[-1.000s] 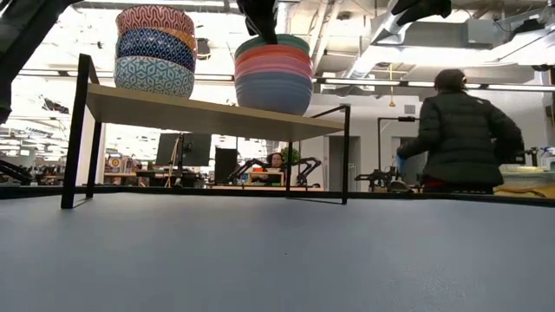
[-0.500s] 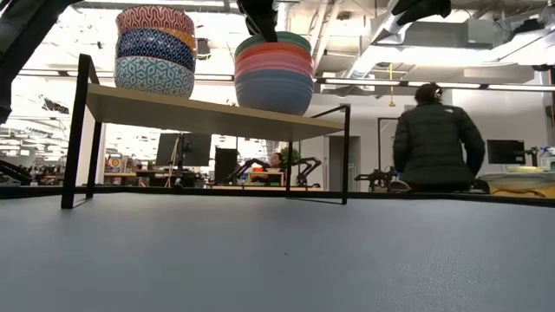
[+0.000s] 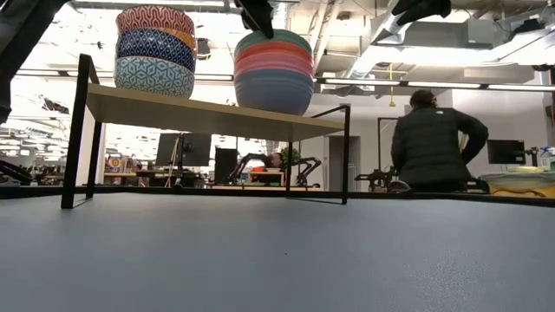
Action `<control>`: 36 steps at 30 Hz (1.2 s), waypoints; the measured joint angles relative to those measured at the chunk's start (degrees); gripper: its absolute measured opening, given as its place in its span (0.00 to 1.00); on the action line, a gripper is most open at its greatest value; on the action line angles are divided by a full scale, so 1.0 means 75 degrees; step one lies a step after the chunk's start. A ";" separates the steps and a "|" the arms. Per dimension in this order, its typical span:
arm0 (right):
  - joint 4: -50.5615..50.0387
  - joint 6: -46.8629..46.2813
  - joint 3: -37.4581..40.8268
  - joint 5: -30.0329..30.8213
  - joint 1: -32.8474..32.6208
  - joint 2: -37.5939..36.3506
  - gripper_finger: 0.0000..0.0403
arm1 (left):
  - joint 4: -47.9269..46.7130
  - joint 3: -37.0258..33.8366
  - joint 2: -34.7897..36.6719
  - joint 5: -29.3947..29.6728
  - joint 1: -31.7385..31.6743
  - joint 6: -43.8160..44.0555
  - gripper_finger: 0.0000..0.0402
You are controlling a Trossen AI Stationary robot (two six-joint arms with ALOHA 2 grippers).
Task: Place and stack bowls onto a shelf
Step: Stack the big green bowl on top of the big pink bowl on the shelf, then return to Home Position
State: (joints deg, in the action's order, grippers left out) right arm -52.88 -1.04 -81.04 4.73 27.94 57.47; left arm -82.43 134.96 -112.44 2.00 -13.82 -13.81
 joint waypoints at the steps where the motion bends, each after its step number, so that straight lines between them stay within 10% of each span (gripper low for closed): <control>1: 0.0000 0.0000 0.0000 0.0000 0.0003 -0.0001 0.57 | -0.0005 0.0005 0.0021 0.0002 -0.0003 0.0008 0.51; 26: 0.1277 0.0000 0.0004 -0.0658 -0.0216 -0.0093 0.57 | 0.1526 -0.0059 0.2515 0.0346 0.0662 0.2775 0.52; 36: 0.2536 -0.0385 0.1944 -0.1253 -0.0761 -0.2029 0.57 | 0.4761 -0.3535 0.3792 0.1709 0.3300 0.2041 0.52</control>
State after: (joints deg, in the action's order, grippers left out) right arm -33.87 -3.93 -66.47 -4.67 22.24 42.25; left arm -46.73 108.45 -84.00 14.82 10.93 1.50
